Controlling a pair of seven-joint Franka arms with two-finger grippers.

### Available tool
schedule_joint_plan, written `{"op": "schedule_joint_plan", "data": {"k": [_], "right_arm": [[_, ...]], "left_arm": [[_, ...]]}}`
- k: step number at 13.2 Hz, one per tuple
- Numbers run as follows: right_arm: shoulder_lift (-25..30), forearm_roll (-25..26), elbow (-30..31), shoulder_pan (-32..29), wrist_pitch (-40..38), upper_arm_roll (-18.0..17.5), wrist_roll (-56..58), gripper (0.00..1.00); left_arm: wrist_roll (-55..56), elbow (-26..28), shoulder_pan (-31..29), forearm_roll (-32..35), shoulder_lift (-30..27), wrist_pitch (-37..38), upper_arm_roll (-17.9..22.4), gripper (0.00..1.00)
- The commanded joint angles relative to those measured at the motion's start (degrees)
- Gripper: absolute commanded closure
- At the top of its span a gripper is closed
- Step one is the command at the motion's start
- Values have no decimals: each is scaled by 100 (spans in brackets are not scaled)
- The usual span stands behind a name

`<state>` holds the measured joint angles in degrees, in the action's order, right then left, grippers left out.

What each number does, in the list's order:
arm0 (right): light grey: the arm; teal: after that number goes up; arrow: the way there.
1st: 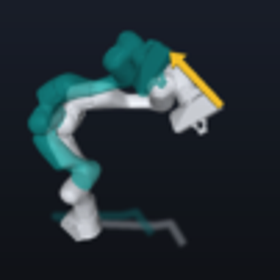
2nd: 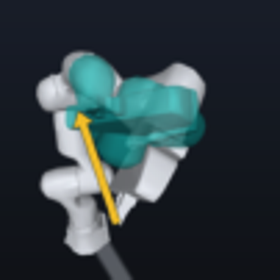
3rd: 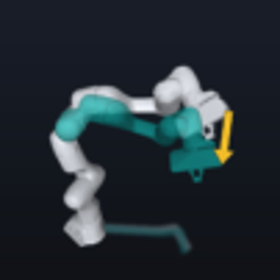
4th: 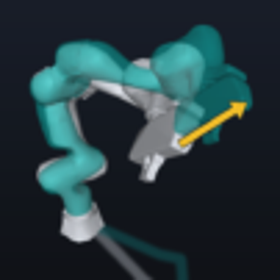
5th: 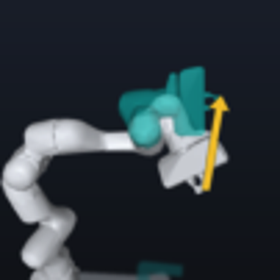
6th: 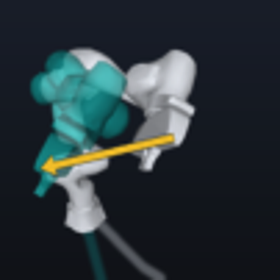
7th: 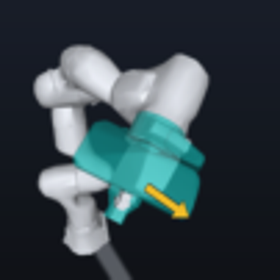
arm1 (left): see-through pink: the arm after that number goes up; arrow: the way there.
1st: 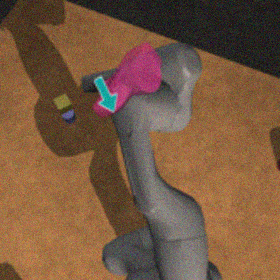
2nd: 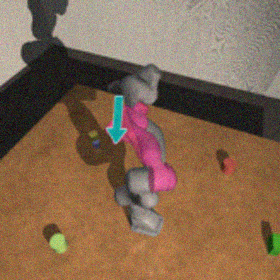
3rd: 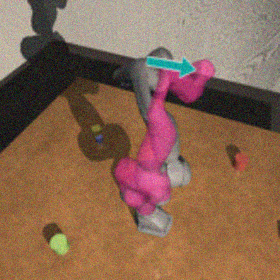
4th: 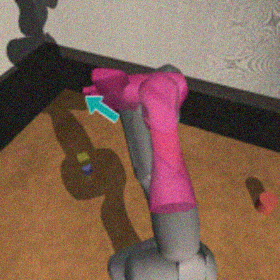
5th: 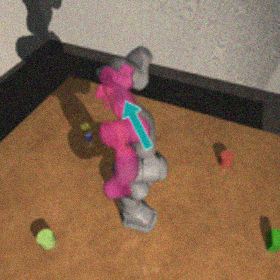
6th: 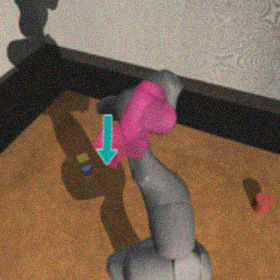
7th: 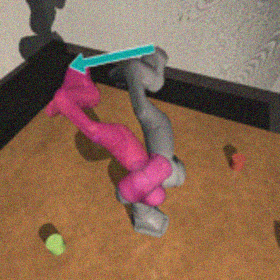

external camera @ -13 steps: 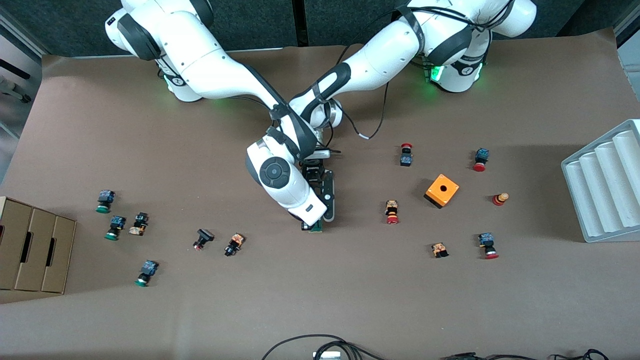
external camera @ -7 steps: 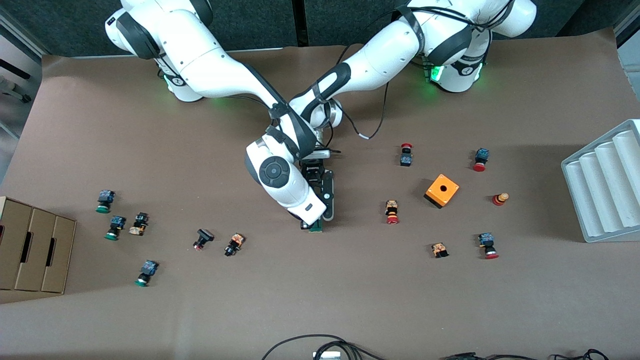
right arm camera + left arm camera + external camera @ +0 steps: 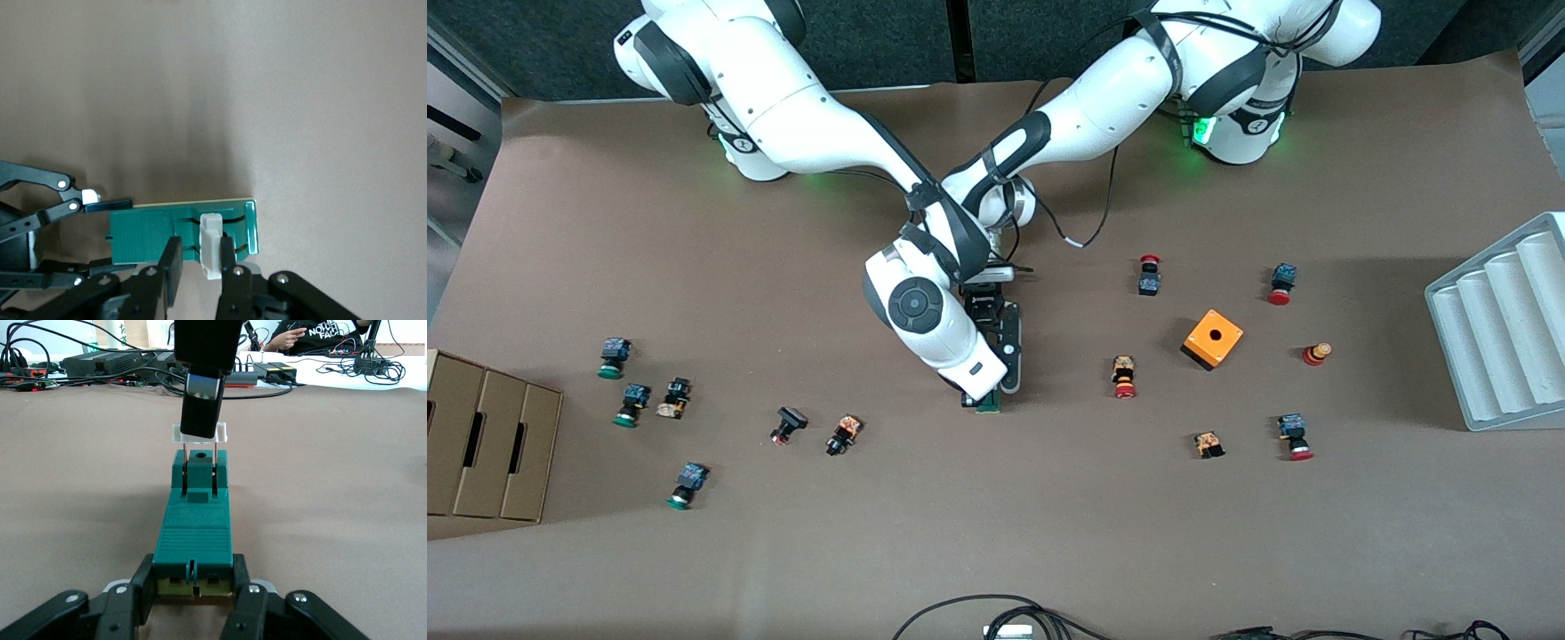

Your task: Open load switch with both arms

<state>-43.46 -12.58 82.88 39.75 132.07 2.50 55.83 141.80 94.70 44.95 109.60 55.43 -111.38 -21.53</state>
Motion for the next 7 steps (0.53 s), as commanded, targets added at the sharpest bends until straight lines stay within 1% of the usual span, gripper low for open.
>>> {"op": "schedule_joint_plan", "data": {"k": [1,7], "right_arm": [[189,54,299,50,-58,-30,-238,71],[259,63,396,51,-58,-30,-336,71]], "left_arm": [[31,-83,40,114,29,-16,149,92],[23,-92,40,114,29,-16,149,92]]}}
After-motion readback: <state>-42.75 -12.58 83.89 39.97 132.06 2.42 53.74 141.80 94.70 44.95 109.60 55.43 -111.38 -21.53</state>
